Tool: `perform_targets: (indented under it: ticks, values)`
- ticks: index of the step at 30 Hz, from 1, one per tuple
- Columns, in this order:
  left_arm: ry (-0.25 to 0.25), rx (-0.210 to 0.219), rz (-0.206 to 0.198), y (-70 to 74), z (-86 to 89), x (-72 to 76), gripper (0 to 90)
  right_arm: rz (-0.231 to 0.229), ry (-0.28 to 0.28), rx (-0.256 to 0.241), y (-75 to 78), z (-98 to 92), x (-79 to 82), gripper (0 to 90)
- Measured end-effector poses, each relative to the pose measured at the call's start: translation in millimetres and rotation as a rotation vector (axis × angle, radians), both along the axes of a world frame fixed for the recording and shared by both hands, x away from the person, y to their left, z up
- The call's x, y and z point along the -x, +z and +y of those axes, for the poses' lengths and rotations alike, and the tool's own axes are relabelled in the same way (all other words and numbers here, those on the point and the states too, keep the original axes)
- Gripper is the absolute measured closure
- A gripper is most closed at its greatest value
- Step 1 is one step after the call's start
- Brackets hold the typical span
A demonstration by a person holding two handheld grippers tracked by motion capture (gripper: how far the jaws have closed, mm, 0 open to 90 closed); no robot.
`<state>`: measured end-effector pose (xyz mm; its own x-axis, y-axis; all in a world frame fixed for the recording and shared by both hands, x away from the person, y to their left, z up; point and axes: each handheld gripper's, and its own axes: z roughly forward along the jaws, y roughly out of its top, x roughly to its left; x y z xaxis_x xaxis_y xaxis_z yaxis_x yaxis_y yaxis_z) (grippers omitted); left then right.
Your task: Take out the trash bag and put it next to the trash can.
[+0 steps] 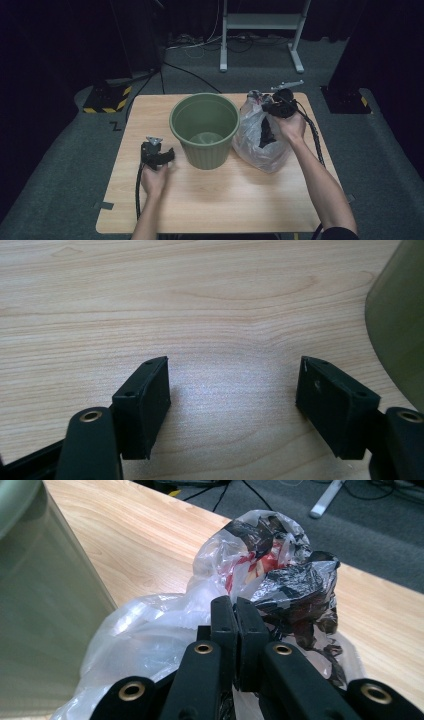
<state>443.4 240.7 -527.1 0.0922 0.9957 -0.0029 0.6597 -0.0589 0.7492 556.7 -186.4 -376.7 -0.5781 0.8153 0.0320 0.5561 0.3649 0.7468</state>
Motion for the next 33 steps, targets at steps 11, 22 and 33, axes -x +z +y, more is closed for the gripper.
perform_targets:
  ticks: [11,22,33]
  values:
    - [0.0,0.001,0.001,0.1,0.1,-0.1,29.6,0.01,0.0,-0.001,-21.3,16.9,-7.8,87.7]
    - [0.0,0.002,0.001,0.0,0.1,-0.1,29.6,0.007,-0.04,-0.05,-31.8,19.0,-8.3,64.0]
    - [0.0,0.002,0.001,0.0,0.2,-0.1,29.6,-0.017,-0.048,-0.057,-18.4,12.1,1.1,40.2]
